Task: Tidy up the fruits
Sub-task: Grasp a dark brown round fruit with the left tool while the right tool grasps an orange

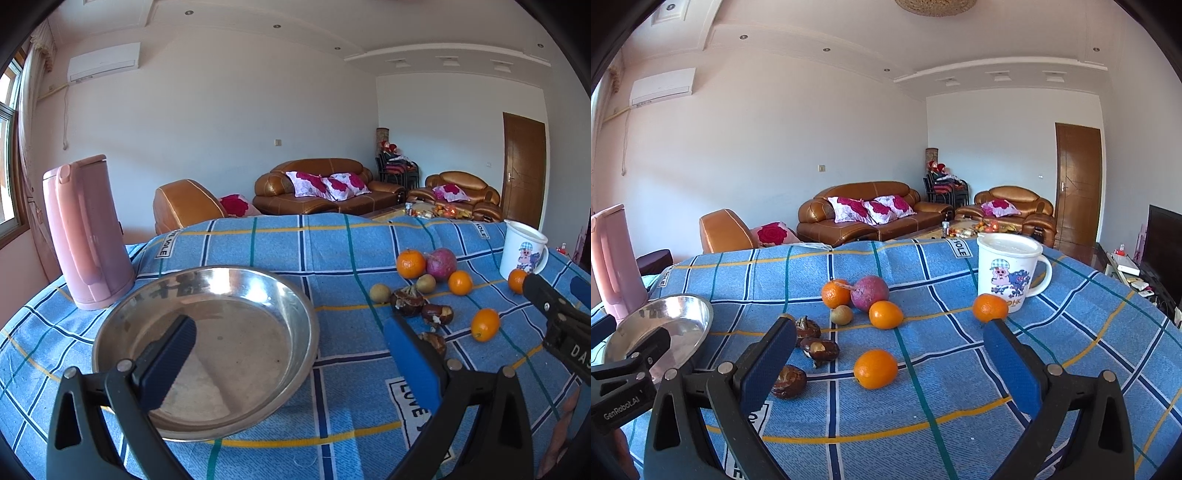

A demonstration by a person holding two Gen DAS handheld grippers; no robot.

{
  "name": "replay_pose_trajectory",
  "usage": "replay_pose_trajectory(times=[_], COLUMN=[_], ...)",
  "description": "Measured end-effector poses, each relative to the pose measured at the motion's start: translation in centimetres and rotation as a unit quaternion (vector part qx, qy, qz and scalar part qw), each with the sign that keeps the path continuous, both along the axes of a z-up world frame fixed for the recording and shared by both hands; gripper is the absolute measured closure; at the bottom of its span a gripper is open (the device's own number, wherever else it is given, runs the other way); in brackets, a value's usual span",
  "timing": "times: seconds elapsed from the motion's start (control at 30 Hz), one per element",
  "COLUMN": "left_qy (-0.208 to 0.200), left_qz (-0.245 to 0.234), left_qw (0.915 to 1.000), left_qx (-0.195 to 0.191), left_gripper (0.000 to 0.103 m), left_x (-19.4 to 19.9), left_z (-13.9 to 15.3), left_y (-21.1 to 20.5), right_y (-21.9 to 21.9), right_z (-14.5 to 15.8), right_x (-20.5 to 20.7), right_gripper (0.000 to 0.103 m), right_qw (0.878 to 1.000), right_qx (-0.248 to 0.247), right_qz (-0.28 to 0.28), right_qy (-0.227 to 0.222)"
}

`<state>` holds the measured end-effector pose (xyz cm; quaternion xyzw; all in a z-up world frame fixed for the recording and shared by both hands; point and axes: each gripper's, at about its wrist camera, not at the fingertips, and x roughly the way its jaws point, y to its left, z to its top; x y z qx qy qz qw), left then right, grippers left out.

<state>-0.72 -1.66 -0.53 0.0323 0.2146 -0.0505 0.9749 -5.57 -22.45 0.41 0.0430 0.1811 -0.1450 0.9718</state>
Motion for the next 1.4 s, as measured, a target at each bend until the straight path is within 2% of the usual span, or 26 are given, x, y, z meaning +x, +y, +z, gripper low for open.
replay_pose_trajectory(times=[0.13, 0.27, 0.4, 0.43, 0.53, 0.63, 0.7, 0.8, 0.9, 0.93, 0.97, 1.03, 1.13, 1.27, 1.4], left_qy=[0.017, 0.036, 0.085, 0.106, 0.176, 0.219, 0.233, 0.240, 0.238, 0.238, 0.238, 0.242, 0.243, 0.244, 0.237], left_qz=[-0.028, -0.067, -0.127, -0.140, -0.152, -0.151, -0.151, -0.145, -0.145, -0.147, -0.152, -0.157, -0.159, -0.162, -0.147], left_qw=[0.9995, 0.9965, 0.9867, 0.9829, 0.9720, 0.9638, 0.9607, 0.9598, 0.9602, 0.9601, 0.9591, 0.9573, 0.9562, 0.9543, 0.9586], left_qx=[0.004, 0.034, 0.056, 0.055, 0.035, 0.014, -0.002, -0.010, -0.006, -0.008, -0.014, -0.027, -0.036, -0.058, -0.058], left_gripper=[0.000, 0.000, 0.000, 0.002, 0.015, 0.025, 0.027, 0.029, 0.039, 0.045, 0.053, 0.059, 0.060, 0.060, 0.060], left_x=[0.0, 0.5, 2.3, 2.9, 5.2, 6.9, 7.7, 8.4, 8.6, 8.6, 8.6, 8.7, 9.1, 9.1, 8.9], left_z=[-0.1, -0.4, -1.3, -1.7, -3.2, -4.3, -4.6, -4.9, -5.0, -4.9, -4.9, -4.9, -5.0, -4.9, -4.7], left_y=[-1.2, -4.0, -7.4, -8.1, -9.5, -10.0, -10.1, -10.1, -10.4, -10.4, -10.2, -9.8, -9.6, -8.6, -8.1], right_y=[-2.2, -4.0, -5.4, -5.7, -5.9, -6.1, -6.5, -6.3, -5.7, -5.5, -5.3, -4.9, -5.0, -5.1, -4.2], right_z=[-0.7, -1.4, -2.2, -2.4, -2.9, -3.4, -3.8, -4.1, -4.6, -4.8, -4.9, -5.1, -5.4, -5.6, -5.6], right_x=[1.0, 1.4, 1.9, 1.9, 2.7, 4.3, 5.4, 7.0, 8.5, 8.9, 9.2, 9.7, 9.9, 10.1, 10.5], right_gripper=[0.001, 0.001, 0.003, 0.006, 0.018, 0.019, 0.019, 0.019, 0.019, 0.019, 0.019, 0.019, 0.023, 0.044, 0.054], right_qw=[0.998, 0.995, 0.991, 0.990, 0.987, 0.982, 0.977, 0.973, 0.970, 0.968, 0.967, 0.967, 0.961, 0.958, 0.957], right_qx=[0.041, 0.072, 0.096, 0.101, 0.101, 0.096, 0.112, 0.119, 0.121, 0.125, 0.127, 0.125, 0.149, 0.160, 0.146], right_qz=[-0.003, 0.001, 0.009, 0.011, 0.024, 0.041, 0.054, 0.064, 0.080, 0.084, 0.087, 0.089, 0.101, 0.105, 0.121], right_qy=[0.038, 0.064, 0.092, 0.097, 0.124, 0.159, 0.176, 0.186, 0.196, 0.198, 0.201, 0.204, 0.209, 0.212, 0.220])
